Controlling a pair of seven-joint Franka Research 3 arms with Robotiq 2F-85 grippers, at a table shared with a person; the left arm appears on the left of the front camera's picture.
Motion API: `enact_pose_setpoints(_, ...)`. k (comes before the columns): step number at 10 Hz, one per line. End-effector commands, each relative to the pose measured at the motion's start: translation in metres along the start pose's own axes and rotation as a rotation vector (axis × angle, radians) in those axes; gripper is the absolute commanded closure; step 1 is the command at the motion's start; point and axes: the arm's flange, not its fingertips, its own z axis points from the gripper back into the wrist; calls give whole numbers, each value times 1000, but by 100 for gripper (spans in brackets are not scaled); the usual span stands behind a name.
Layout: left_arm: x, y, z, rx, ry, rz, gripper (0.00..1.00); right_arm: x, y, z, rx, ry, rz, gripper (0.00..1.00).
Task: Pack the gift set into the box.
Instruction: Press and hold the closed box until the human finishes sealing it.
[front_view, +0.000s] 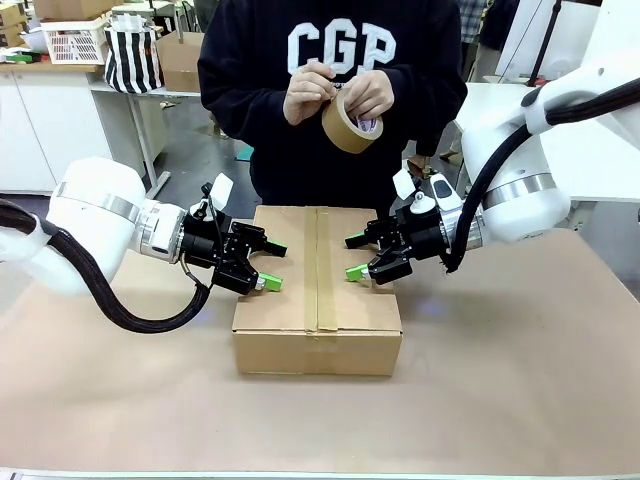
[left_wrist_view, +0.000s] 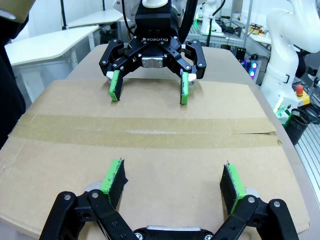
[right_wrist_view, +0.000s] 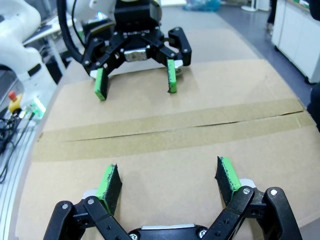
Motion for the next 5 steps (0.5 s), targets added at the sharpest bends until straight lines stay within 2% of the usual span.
enact_pose_setpoints(1, -2, -1, 1, -5, -7, 8, 0, -2, 0, 0, -2, 3, 2, 0)
enact_pose_setpoints(5, -2, -1, 1, -5, -7, 8, 0, -2, 0, 0, -2, 3, 2, 0)
